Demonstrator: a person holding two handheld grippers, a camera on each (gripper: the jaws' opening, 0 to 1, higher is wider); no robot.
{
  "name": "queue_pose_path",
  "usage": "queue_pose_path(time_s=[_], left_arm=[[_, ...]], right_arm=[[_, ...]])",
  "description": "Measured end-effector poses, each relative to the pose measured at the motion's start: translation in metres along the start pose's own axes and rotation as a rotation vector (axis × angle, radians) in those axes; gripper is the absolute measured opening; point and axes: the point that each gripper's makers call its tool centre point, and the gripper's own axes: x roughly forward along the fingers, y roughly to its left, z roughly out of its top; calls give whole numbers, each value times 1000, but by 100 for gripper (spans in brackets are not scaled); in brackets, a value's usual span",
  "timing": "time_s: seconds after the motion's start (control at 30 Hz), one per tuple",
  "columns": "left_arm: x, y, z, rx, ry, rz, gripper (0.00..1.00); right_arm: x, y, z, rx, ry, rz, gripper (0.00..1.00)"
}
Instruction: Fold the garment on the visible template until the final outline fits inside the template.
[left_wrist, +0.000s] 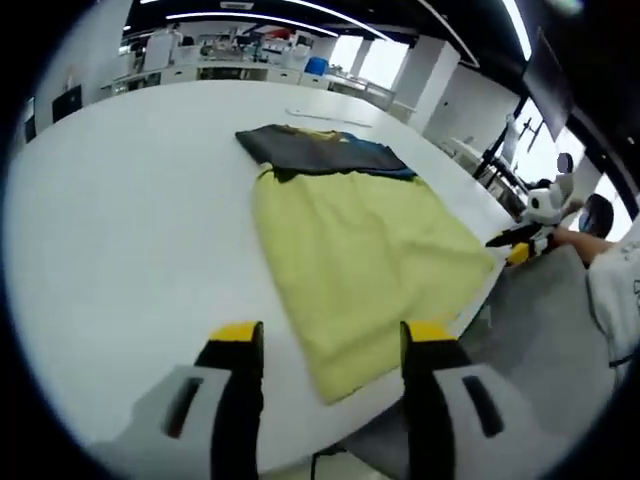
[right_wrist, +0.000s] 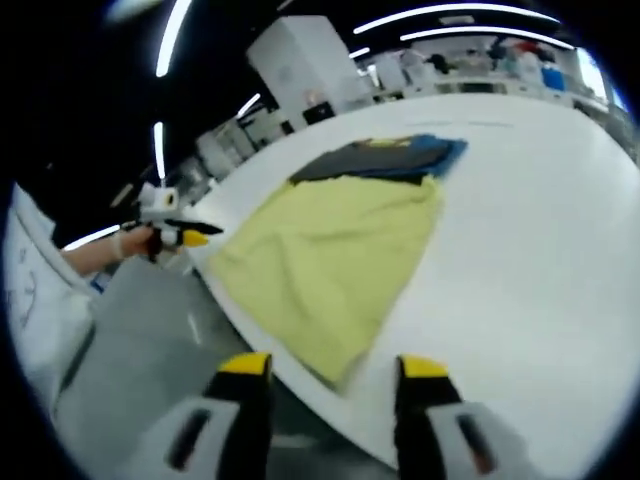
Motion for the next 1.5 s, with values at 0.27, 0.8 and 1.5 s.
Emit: queue_pose_path(time_s=[0.27, 0.8, 1.5], left_arm=[[-6, 7, -14, -108, 8, 1, 36], [1, 11, -35, -154, 38, -10, 7], [-43, -65, -21, -231, -9, -350, 0]], right_arm=[[3, 11, -3, 19, 7, 28, 32], [13, 0, 0, 94, -6, 27, 1], [-39, 10, 9, 159, -45, 36, 0]])
